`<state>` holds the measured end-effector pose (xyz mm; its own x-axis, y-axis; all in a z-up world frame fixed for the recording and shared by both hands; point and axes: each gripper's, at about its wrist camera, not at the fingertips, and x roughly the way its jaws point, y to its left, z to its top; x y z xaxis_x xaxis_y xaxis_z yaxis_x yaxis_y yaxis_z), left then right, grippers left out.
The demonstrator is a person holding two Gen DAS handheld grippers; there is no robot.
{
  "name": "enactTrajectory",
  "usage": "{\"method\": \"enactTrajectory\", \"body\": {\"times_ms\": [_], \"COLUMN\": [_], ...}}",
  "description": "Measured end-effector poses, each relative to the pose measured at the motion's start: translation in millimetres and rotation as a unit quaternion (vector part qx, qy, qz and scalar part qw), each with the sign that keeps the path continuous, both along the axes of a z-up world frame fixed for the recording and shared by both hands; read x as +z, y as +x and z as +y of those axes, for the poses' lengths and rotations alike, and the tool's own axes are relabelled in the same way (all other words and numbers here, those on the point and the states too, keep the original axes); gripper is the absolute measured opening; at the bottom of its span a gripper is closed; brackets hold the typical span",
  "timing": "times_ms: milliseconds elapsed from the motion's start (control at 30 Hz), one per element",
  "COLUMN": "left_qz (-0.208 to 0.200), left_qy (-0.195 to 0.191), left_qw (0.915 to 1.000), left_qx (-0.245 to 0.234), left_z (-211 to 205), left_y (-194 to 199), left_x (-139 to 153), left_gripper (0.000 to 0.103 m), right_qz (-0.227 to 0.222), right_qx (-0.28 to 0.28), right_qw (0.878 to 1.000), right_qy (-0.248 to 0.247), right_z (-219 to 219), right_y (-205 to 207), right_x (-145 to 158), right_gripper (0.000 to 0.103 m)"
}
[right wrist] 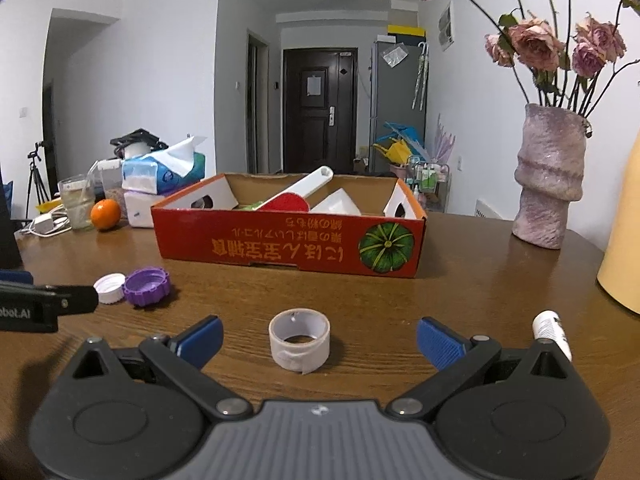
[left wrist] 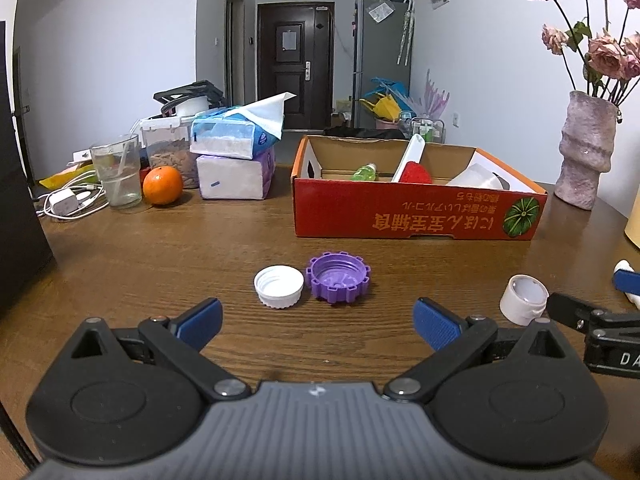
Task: Organize rigid objects
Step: 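Move both grippers back toward the remaining caps and white tape roll, then grasp the white tape roll with the right gripper while the left gripper grasps the white cap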
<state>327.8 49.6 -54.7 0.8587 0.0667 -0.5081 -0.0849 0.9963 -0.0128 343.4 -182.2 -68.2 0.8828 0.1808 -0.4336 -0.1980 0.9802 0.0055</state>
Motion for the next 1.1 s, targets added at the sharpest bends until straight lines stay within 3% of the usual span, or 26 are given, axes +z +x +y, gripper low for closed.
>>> {"method": "enactTrajectory", "body": {"times_ms": [300, 433, 567, 667, 700, 733, 1100], "left_qz": [0.009, 0.012, 0.014, 0.014, 0.015, 0.016, 0.024], "left_qy": [-0.007, -0.011, -0.012, -0.014, -0.014, -0.015, -0.018], "left_qw": [0.9999, 0.9998, 0.9998, 0.9997, 0.9997, 0.9996, 0.9992], "left_qx": [0.009, 0.009, 0.011, 0.013, 0.014, 0.015, 0.025], "left_z": [6, 8, 9, 11, 12, 12, 24], "left_y": [5, 8, 9, 10, 11, 12, 24], "left_x": [-3, -3, -4, -4, -4, -5, -8], "left_gripper": [0.103, 0.103, 0.103, 0.103, 0.103, 0.103, 0.103], "right_qz": [0.048, 0.061, 0.069, 0.076, 0.08, 0.084, 0.058], "right_qx": [-0.006, -0.005, -0.004, -0.002, 0.0, 0.001, -0.014], "right_qw": [0.999, 0.998, 0.998, 0.997, 0.997, 0.996, 0.998], "right_qy": [0.001, -0.003, -0.001, 0.0, 0.002, 0.005, 0.015], "right_z": [6, 11, 16, 17, 18, 17, 12], "right_y": [31, 44, 54, 60, 61, 62, 56], "right_x": [-14, -18, -20, -21, -21, -22, -18], "right_gripper": [0.093, 0.081, 0.076, 0.061, 0.048, 0.042, 0.042]}}
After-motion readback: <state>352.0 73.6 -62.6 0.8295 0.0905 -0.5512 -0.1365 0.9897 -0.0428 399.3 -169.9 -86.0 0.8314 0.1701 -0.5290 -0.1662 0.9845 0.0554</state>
